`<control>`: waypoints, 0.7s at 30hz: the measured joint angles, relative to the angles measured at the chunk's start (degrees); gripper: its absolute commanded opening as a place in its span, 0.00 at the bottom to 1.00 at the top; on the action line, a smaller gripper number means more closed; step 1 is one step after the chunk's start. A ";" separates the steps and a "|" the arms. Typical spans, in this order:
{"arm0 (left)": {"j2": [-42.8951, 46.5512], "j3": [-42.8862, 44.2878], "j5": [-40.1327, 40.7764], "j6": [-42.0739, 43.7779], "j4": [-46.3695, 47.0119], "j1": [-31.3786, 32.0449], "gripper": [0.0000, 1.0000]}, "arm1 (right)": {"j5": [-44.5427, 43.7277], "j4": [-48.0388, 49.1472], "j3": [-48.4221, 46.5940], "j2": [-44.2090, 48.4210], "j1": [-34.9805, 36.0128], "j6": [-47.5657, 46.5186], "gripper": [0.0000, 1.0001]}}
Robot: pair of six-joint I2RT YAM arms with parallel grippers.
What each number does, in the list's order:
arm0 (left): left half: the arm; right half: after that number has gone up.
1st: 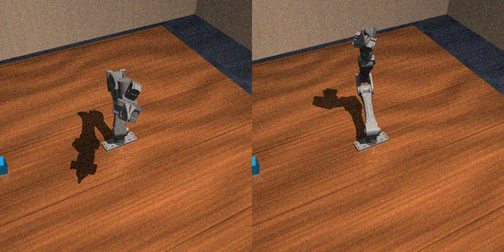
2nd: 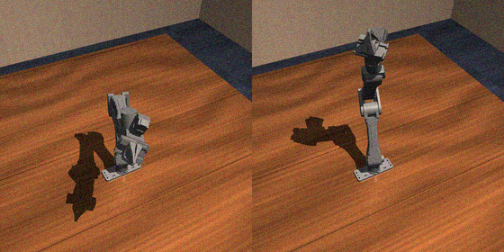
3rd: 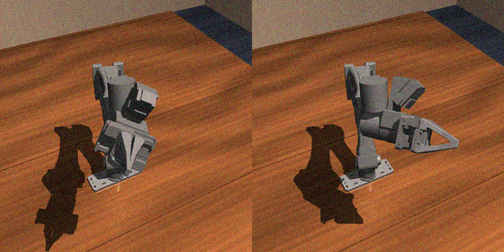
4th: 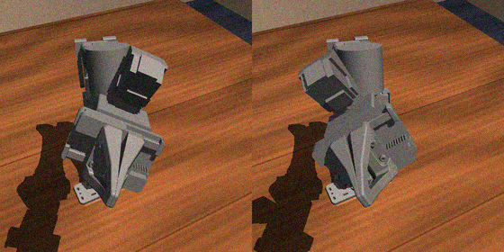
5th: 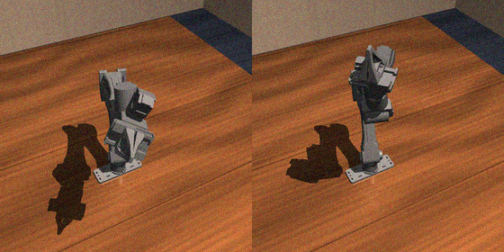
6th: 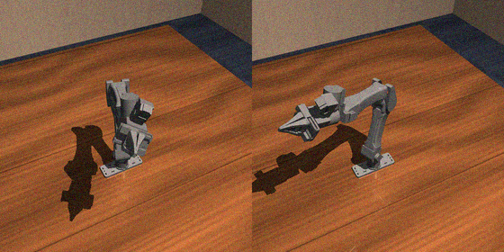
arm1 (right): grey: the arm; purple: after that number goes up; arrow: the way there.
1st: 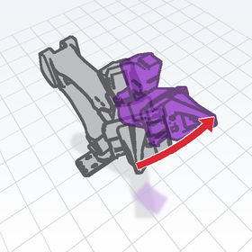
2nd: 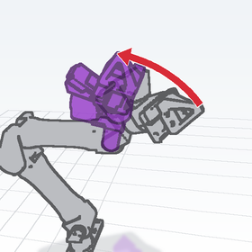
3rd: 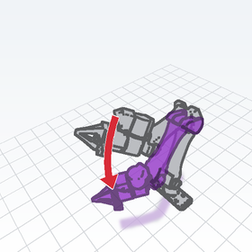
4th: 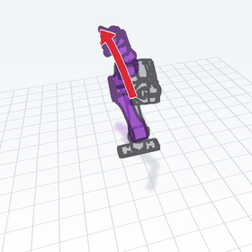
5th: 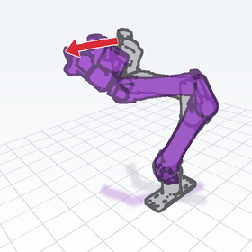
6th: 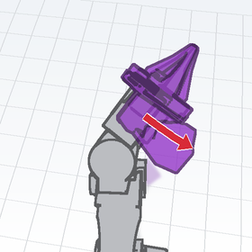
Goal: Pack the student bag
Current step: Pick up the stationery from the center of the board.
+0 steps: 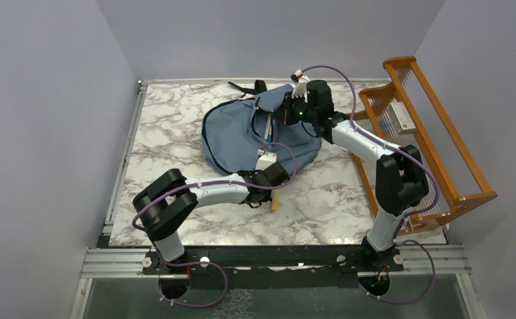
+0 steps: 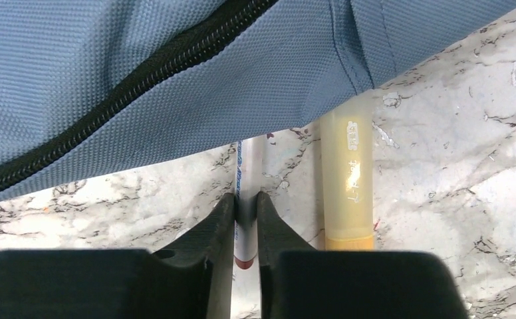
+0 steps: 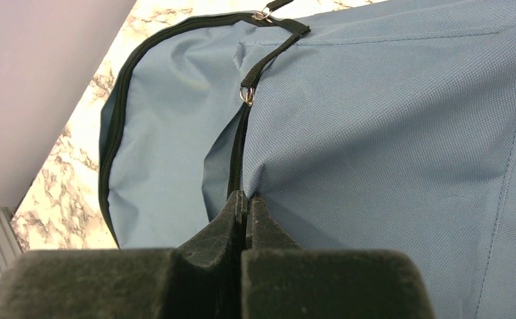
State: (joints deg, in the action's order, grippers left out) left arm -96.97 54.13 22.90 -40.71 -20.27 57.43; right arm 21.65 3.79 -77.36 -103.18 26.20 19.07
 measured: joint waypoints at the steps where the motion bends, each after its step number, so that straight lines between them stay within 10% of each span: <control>1: -0.02 0.00 0.13 0.17 -0.07 0.04 0.10 | 0.02 0.00 0.00 0.00 0.00 0.02 0.01; 21: 5.14 5.01 -13.40 16.46 -8.39 0.07 0.00 | -0.02 -0.04 -0.02 0.00 0.00 -0.04 0.00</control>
State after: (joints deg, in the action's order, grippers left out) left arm -91.83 59.13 9.50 -24.25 -28.67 57.49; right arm 21.63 3.75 -77.38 -103.18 26.20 19.03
